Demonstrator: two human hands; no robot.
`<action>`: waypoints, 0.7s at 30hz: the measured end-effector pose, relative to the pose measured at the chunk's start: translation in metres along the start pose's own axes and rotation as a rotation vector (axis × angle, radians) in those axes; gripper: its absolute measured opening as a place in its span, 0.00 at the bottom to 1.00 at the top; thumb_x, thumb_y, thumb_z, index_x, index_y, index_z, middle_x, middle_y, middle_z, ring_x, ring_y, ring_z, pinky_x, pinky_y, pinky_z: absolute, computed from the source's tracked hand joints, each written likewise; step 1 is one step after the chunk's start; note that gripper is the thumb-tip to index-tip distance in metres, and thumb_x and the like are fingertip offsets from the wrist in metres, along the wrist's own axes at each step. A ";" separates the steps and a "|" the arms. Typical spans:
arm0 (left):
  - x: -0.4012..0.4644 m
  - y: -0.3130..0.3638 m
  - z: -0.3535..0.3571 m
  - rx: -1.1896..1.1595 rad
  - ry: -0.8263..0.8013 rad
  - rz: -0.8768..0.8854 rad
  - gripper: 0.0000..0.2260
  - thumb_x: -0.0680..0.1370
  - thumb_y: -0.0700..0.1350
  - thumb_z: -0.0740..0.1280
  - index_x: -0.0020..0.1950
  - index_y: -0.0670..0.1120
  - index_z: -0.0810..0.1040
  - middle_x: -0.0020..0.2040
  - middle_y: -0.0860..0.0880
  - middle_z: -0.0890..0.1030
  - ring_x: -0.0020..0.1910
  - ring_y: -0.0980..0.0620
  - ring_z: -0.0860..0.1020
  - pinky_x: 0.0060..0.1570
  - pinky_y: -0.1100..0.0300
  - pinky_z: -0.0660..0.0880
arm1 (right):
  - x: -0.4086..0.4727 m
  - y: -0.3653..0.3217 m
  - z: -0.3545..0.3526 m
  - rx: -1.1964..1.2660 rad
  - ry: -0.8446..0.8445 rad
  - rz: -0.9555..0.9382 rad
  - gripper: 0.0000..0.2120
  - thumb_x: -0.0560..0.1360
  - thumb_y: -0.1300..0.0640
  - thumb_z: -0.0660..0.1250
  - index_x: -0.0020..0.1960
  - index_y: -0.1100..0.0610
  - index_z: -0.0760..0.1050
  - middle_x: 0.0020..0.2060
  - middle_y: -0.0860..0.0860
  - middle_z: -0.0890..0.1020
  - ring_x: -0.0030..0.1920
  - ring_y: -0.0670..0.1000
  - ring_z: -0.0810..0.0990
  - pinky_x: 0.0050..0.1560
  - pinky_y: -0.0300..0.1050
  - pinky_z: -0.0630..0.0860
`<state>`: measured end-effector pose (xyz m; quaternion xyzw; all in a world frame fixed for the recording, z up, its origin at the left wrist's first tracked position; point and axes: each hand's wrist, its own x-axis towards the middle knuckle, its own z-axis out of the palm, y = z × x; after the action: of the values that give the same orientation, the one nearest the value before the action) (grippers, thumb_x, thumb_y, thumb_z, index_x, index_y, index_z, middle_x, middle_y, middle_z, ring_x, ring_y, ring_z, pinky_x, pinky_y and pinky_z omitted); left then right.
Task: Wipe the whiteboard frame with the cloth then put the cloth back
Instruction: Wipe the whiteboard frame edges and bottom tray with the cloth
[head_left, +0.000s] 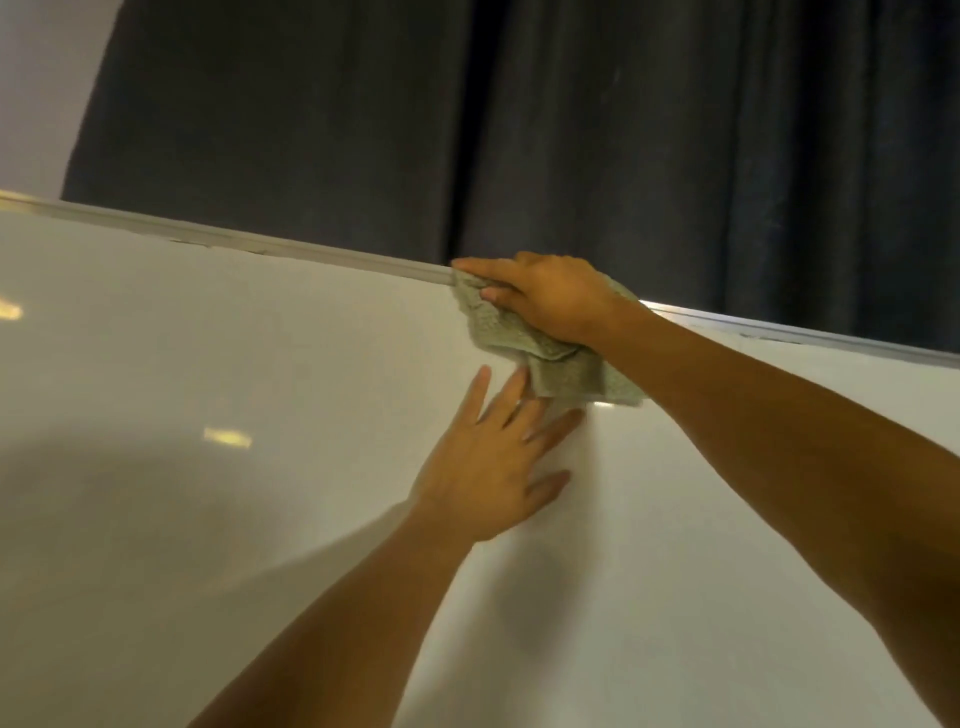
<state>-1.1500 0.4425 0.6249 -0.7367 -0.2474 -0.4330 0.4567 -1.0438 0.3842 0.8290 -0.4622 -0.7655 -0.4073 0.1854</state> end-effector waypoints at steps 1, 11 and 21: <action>-0.001 -0.001 0.000 0.015 -0.001 -0.008 0.30 0.85 0.67 0.53 0.85 0.57 0.58 0.87 0.48 0.57 0.87 0.42 0.50 0.83 0.33 0.47 | -0.010 0.011 0.000 -0.005 0.013 0.012 0.20 0.82 0.38 0.50 0.73 0.27 0.56 0.56 0.51 0.77 0.56 0.57 0.78 0.60 0.57 0.74; -0.002 0.000 0.005 0.095 0.000 0.003 0.31 0.85 0.67 0.52 0.86 0.59 0.53 0.88 0.49 0.50 0.87 0.42 0.48 0.83 0.33 0.48 | -0.078 0.095 -0.001 -0.032 0.058 0.033 0.20 0.83 0.37 0.47 0.74 0.29 0.56 0.56 0.51 0.78 0.54 0.57 0.79 0.56 0.54 0.74; 0.021 0.043 0.002 0.171 -0.073 -0.073 0.32 0.84 0.69 0.51 0.86 0.58 0.53 0.88 0.48 0.49 0.87 0.43 0.47 0.82 0.31 0.50 | -0.134 0.178 0.002 -0.062 0.141 0.006 0.21 0.82 0.37 0.49 0.74 0.32 0.60 0.54 0.52 0.79 0.51 0.58 0.80 0.51 0.52 0.75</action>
<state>-1.1059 0.4244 0.6231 -0.7008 -0.3265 -0.3997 0.4925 -0.8237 0.3541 0.8197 -0.4402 -0.7362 -0.4619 0.2254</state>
